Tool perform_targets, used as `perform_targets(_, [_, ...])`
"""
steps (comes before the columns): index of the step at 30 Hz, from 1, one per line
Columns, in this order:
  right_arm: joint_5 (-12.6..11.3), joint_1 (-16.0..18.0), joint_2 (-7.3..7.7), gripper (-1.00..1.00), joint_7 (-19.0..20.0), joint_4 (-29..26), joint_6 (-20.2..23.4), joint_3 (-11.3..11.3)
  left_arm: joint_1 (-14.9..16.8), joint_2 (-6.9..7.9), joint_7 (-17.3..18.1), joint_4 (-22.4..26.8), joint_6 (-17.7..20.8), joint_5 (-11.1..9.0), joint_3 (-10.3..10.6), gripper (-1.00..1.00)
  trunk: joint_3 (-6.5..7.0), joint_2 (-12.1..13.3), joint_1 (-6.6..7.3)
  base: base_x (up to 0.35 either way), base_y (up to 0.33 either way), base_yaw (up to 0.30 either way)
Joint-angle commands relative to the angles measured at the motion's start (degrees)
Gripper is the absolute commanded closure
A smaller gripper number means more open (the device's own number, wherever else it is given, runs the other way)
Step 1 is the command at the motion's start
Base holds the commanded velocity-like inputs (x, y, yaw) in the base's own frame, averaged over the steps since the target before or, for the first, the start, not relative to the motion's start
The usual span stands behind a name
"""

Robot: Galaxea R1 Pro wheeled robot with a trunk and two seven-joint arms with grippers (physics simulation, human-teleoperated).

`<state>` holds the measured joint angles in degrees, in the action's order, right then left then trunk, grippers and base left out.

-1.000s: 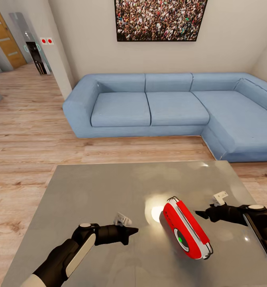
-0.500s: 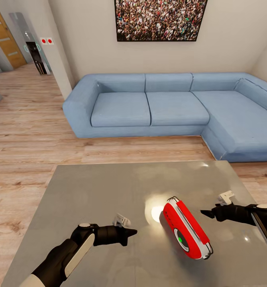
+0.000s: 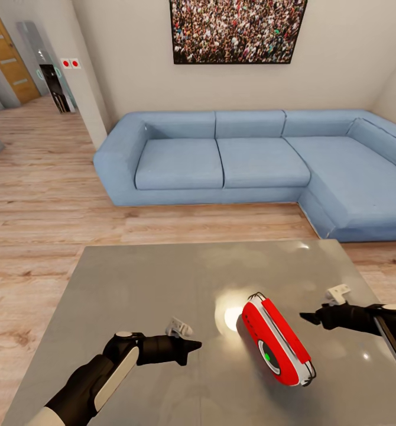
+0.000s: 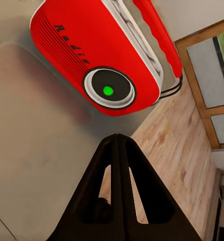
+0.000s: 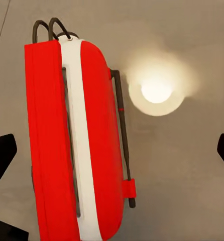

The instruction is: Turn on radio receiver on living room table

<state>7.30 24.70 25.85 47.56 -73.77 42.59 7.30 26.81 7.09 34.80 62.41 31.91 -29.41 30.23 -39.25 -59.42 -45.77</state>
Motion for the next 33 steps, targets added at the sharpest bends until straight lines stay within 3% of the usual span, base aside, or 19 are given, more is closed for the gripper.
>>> perform_targets(1, [0.0,0.0,0.00,-1.00,0.0,0.0,0.0,0.6,0.0,0.01,0.0,0.0,0.0,0.0,0.0,1.00,0.09,0.0,0.00,0.000,0.000,0.000])
perform_targets(6, [0.1,0.0,0.07,-1.00,0.0,0.0,-0.1,2.6,0.0,0.09,0.0,0.0,0.0,0.0,0.0,1.00,0.53,0.0,0.00,0.000,0.000,0.000])
perform_targets(12, [0.3,0.0,0.08,-1.00,-0.1,0.3,-0.1,3.4,0.0,0.23,0.0,0.0,0.0,0.1,0.0,1.00,1.07,0.0,0.00,0.000,0.000,0.000])
perform_targets(20, [4.5,0.0,0.03,-1.00,0.0,3.2,-0.5,4.1,-0.1,0.92,0.0,0.0,0.0,0.0,0.1,1.00,1.78,0.0,0.00,0.000,0.000,0.000])
perform_targets(29, [5.1,0.0,0.07,-1.00,0.0,4.2,-0.7,4.3,-0.1,1.00,0.0,0.1,0.0,0.1,0.1,1.00,2.59,0.0,0.00,0.000,0.000,0.000])
perform_targets(33, [5.2,0.0,0.08,-1.00,0.0,4.2,-0.7,5.4,-0.1,1.00,-0.1,0.2,0.1,0.1,0.1,1.00,2.95,0.0,0.00,0.000,0.000,0.000])
